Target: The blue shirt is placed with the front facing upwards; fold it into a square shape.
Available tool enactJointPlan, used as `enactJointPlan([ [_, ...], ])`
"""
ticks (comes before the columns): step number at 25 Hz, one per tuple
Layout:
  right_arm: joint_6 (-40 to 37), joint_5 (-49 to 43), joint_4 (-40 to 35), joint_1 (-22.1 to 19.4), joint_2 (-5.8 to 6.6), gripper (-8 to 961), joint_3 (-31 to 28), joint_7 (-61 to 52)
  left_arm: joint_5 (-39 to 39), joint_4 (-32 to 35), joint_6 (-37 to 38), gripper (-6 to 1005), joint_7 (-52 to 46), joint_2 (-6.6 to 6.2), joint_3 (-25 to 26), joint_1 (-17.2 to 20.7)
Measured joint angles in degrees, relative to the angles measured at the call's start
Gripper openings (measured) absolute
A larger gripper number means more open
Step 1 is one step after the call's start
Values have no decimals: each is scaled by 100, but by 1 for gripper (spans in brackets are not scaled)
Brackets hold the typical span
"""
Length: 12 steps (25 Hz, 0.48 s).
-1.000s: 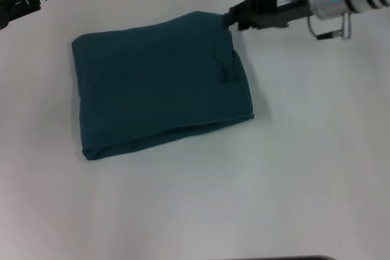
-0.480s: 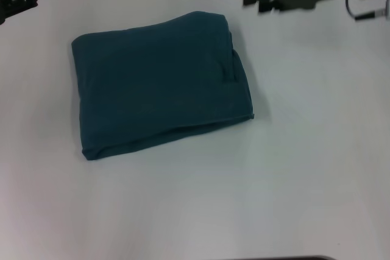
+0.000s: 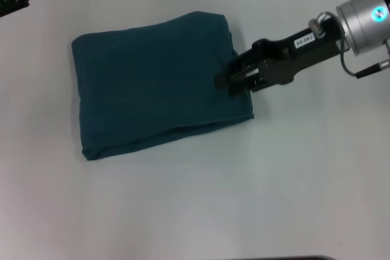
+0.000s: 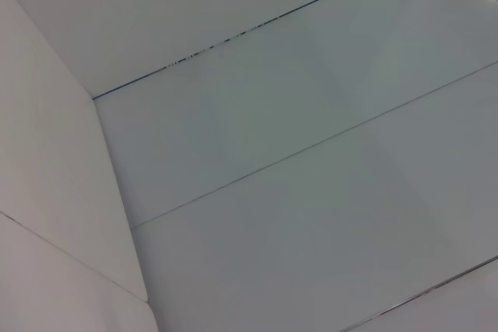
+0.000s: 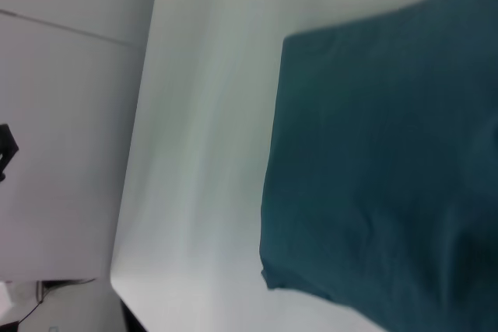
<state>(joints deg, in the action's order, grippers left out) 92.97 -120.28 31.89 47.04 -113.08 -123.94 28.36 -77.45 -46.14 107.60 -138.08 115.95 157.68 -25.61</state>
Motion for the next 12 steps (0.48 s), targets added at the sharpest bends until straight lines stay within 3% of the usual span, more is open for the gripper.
enactJointPlan([
  [12, -972, -629, -417, -11, -177, 479, 212, 11, 14, 41, -45, 782, 20, 24, -20, 1],
])
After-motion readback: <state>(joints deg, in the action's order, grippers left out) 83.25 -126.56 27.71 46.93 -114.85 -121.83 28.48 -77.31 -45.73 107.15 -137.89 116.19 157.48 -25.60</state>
